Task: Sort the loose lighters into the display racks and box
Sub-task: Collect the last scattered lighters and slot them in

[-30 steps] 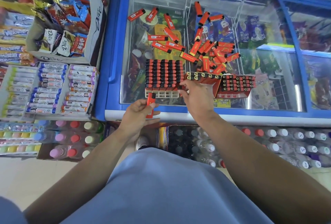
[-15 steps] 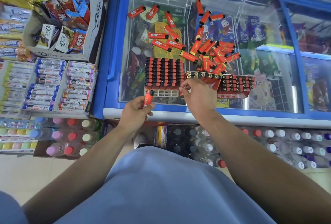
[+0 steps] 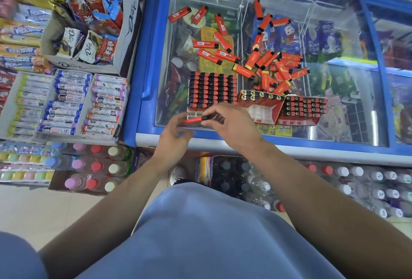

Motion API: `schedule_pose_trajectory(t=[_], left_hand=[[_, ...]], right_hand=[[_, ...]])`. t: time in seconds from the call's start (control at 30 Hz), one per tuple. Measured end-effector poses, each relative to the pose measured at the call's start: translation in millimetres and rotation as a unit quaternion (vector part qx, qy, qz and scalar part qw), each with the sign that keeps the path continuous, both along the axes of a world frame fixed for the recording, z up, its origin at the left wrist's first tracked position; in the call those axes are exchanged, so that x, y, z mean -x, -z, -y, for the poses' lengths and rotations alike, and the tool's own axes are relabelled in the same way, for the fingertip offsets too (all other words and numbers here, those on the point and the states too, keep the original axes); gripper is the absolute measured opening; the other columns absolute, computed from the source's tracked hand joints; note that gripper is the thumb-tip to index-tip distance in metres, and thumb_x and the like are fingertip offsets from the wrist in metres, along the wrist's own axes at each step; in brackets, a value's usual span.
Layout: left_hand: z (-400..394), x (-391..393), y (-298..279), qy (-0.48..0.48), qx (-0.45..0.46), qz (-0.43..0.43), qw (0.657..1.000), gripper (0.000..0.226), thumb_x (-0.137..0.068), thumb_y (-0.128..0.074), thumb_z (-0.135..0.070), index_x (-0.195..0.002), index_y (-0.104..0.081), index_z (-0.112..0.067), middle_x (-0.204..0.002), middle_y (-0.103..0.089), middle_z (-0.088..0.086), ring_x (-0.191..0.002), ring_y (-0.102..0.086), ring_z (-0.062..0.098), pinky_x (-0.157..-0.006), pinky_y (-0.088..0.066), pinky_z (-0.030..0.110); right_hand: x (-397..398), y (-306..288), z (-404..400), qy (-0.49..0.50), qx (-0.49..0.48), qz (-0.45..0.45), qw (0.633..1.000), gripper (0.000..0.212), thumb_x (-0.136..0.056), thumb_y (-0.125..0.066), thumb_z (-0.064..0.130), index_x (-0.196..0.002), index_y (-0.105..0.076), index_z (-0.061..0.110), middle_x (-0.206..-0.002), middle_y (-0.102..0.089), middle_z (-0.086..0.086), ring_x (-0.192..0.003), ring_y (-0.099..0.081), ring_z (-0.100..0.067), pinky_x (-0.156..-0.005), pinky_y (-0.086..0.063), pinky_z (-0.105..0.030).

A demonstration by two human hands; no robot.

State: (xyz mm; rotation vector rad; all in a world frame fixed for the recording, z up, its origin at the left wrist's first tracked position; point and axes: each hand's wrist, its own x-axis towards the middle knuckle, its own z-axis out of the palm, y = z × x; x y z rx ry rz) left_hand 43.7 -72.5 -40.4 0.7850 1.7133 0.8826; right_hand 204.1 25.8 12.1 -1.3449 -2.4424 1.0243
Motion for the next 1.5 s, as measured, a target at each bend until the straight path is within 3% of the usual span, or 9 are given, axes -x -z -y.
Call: schedule_pose_trajectory(t=[0.1, 0.23, 0.43, 0.57, 0.83, 0.9, 1.03, 1.27, 1.5], left_hand=[[-1, 3, 0, -0.005, -0.009, -0.026, 1.0, 0.067, -0.098, -0.061, -0.012, -0.155, -0.035, -0.037, -0.149, -0.046, -0.013, -0.131, -0.048, 0.007, -0.105, -0.044, 0.031], [-7, -1, -8, 0.069, 0.022, 0.013, 0.997, 0.079, -0.099, -0.055, -0.006, -0.162, -0.018, -0.036, -0.153, -0.037, -0.015, -0.13, -0.043, 0.006, -0.093, -0.037, 0.012], [-10, 0, 1, 0.103, 0.043, -0.045, 0.993, 0.078, -0.094, -0.059, -0.011, -0.163, -0.023, -0.024, -0.165, -0.027, -0.002, -0.151, -0.026, 0.019, -0.122, -0.027, 0.04], [-14, 1, 5, 0.104, 0.042, -0.063, 0.992, 0.077, -0.092, -0.06, -0.01, -0.161, -0.027, -0.019, -0.164, -0.03, 0.002, -0.151, -0.025, 0.021, -0.123, -0.026, 0.045], [-26, 3, -20, -0.127, -0.091, -0.074, 0.985, 0.054, -0.099, -0.058, -0.006, -0.146, -0.048, -0.029, -0.138, -0.056, -0.012, -0.113, -0.056, -0.015, -0.09, -0.043, 0.002], [-41, 1, -29, -0.128, -0.133, -0.087, 0.979, 0.054, -0.099, -0.059, -0.014, -0.14, -0.046, -0.046, -0.144, -0.051, -0.013, -0.127, -0.051, -0.007, -0.108, -0.043, 0.017], [-80, -29, -50, -0.076, -0.21, -0.143, 0.964, 0.046, -0.096, -0.055, -0.022, -0.138, -0.049, -0.04, -0.147, -0.045, -0.013, -0.142, -0.042, 0.013, -0.119, -0.036, 0.047], [-196, -122, -97, 0.191, -0.201, -0.265, 0.924, 0.058, -0.093, -0.064, -0.005, -0.147, -0.048, -0.02, -0.15, -0.05, 0.007, -0.14, -0.043, 0.024, -0.117, -0.031, 0.027], [-310, -189, -40, 0.529, -0.018, -0.394, 0.751, 0.11, -0.091, -0.07, -0.052, -0.163, 0.005, -0.019, -0.171, 0.011, 0.009, -0.158, 0.009, 0.031, -0.126, 0.005, 0.054]], right_hand=[[11, 9, 0, 0.044, -0.078, 0.003, 0.996, 0.019, -0.09, -0.077, 0.026, -0.105, -0.072, 0.016, -0.092, -0.073, 0.003, -0.078, -0.067, -0.016, -0.071, -0.057, -0.036], [26, 23, 1, 0.017, -0.176, 0.028, 0.984, 0.017, -0.086, -0.08, 0.018, -0.1, -0.074, 0.011, -0.088, -0.074, -0.005, -0.07, -0.067, -0.026, -0.061, -0.058, -0.04], [31, 30, -3, -0.001, -0.234, 0.022, 0.972, 0.02, -0.08, -0.085, 0.015, -0.099, -0.08, 0.011, -0.083, -0.073, -0.005, -0.066, -0.069, -0.028, -0.054, -0.058, -0.034], [29, 36, -1, -0.018, -0.28, 0.011, 0.96, 0.021, -0.078, -0.088, 0.019, -0.098, -0.081, 0.017, -0.081, -0.072, 0.002, -0.063, -0.068, -0.021, -0.047, -0.054, -0.031], [17, 27, 4, 0.053, -0.292, -0.023, 0.955, 0.021, -0.088, -0.079, 0.035, -0.103, -0.075, 0.021, -0.089, -0.065, 0.007, -0.058, -0.059, -0.007, -0.044, -0.047, -0.022], [6, 21, 0, 0.084, -0.282, -0.049, 0.954, 0.017, -0.092, -0.075, 0.035, -0.1, -0.075, 0.02, -0.089, -0.066, 0.007, -0.057, -0.056, -0.005, -0.045, -0.048, -0.024], [-28, 4, -24, 0.185, -0.246, -0.121, 0.944, 0.011, -0.097, -0.069, 0.029, -0.103, -0.073, 0.021, -0.099, -0.07, 0.008, -0.064, -0.057, -0.003, -0.056, -0.052, -0.026], [-125, -20, -75, 0.313, -0.162, -0.148, 0.924, 0.017, -0.097, -0.06, 0.026, -0.112, -0.068, 0.024, -0.106, -0.07, 0.007, -0.084, -0.066, -0.014, -0.074, -0.055, -0.041], [-206, -31, -129, 0.437, -0.093, -0.044, 0.894, 0.029, -0.095, -0.062, 0.025, -0.123, -0.059, 0.033, -0.119, -0.063, 0.009, -0.088, -0.065, -0.011, -0.081, -0.055, -0.037]])
